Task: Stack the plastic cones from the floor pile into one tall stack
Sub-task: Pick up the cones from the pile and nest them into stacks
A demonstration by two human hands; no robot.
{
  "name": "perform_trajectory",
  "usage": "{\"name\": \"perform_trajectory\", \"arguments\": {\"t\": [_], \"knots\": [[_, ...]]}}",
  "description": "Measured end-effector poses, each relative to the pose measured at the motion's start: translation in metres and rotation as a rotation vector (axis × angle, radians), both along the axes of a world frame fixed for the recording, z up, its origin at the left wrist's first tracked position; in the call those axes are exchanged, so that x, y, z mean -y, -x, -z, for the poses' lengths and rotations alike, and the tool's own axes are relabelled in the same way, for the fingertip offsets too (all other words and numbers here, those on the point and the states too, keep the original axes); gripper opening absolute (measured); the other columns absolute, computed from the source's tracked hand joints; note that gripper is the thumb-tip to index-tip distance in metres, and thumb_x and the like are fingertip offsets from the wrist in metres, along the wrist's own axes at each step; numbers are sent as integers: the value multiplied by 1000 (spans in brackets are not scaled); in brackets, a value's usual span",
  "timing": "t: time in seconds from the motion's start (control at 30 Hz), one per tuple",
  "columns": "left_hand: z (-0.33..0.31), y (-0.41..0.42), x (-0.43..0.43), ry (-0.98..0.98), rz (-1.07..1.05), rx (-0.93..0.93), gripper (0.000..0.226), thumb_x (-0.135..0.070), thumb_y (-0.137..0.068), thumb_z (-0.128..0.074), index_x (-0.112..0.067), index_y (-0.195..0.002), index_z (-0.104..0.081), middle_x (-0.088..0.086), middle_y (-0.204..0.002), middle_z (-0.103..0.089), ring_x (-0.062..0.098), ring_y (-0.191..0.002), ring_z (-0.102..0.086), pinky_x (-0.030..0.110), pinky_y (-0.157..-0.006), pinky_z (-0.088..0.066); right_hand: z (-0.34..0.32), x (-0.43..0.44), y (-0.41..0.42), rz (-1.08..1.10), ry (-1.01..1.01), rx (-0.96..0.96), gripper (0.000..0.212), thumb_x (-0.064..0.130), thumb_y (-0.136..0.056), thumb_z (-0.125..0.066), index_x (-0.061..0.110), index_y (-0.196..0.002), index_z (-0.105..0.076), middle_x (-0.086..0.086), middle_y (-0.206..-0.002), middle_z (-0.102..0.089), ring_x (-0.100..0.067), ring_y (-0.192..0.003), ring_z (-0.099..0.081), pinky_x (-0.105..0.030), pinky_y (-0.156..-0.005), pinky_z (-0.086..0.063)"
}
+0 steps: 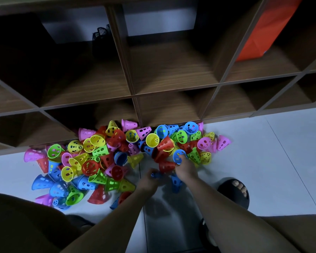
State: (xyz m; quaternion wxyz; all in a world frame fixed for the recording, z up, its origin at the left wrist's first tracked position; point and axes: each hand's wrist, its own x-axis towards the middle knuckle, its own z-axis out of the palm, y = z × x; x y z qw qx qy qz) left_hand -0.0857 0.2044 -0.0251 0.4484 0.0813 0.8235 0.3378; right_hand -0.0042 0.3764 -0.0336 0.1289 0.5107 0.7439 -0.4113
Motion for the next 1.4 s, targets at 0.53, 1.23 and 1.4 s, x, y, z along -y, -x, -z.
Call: {"name": "perform_trajectory", "arguments": {"t": [0.53, 1.23, 1.4], "knots": [[18, 37, -14, 26, -124, -108, 38, -26, -89, -78, -17, -124, -65, 5, -119, -71, 24, -100, -68, 35, -82, -55, 7, -14, -17, -167, -210, 158, 59, 18, -94, -56, 25, -152, -48, -7, -151, -45, -36, -128, -58, -44, -99, -52], [49, 107, -32, 161, 291, -304, 127, -70, -60, -91, -32, -160, -21, 10, -149, -57, 37, -128, -60, 45, -99, -56, 26, 8, -20, 157, -223, -272, 17, 14, -88, -75, 26, -99, -70, 5, -91, -74, -19, -86, -71, -33, -69, -56], [56, 95, -30, 39, 179, -213, 148, -48, -59, -102, -25, -167, -3, 8, -142, -64, 34, -126, -63, 41, -99, -52, 23, 15, -21, 210, -206, -344, 7, 24, -95, -73, 21, -91, -68, 7, -81, -71, -13, -77, -66, -29, -65, -46]]}}
